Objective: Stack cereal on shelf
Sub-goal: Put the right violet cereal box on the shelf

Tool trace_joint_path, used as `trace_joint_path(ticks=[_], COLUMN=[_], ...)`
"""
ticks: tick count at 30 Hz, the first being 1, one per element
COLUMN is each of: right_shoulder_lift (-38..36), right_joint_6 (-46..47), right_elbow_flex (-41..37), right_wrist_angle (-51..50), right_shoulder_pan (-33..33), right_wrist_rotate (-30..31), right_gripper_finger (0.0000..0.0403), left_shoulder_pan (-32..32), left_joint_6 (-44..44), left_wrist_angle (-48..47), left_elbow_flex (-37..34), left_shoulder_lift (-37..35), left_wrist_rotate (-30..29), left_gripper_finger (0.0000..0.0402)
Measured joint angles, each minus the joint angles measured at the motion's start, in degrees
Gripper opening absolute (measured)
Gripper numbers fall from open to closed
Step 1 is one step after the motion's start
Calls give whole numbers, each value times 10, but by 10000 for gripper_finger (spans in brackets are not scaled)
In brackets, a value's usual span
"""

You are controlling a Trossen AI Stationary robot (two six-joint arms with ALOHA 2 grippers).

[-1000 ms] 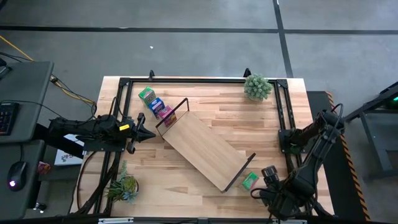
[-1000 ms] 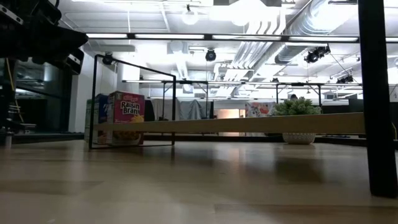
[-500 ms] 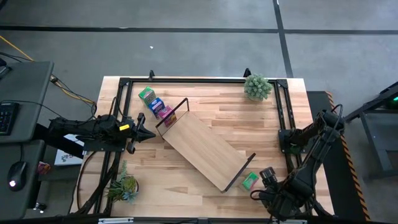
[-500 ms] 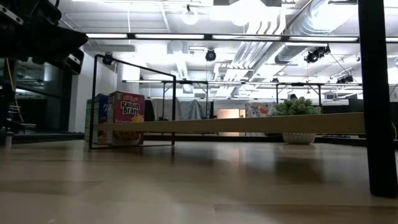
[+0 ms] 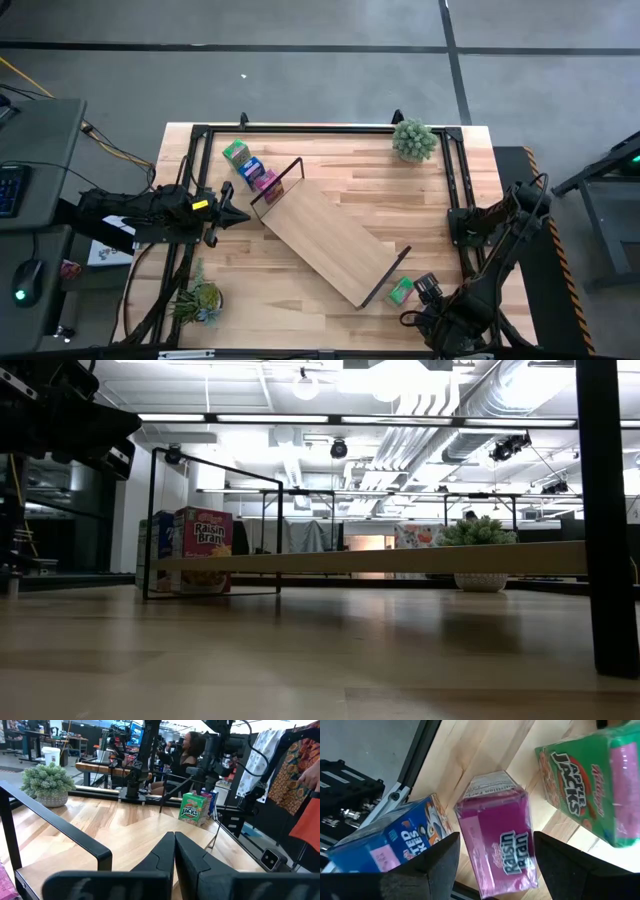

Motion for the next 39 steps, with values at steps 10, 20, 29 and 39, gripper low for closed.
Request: trace_joint_path(ticks=[10,20,29,39], right_shoulder_lift=[28,36,6,-131], right_joint_6=[-1,18,19,141], right_elbow_flex=[0,0,36,194], right_wrist_angle=[1,-2,-83,-135], right_shoulder_pan=[0,0,-1,-71], right_wrist_rotate=[1,22,-9,-119], right_gripper_finger=[243,183,126,124], left_shoulder_pan=[0,0,0,0], left_joint_6=[0,0,0,0], left_wrist_angle=[0,0,0,-1], left_elbow_flex=[0,0,0,0], left_shoulder_lift=[0,0,0,0], left_wrist_rotate=[0,0,0,0], left_gripper_finger=[3,3,3,3])
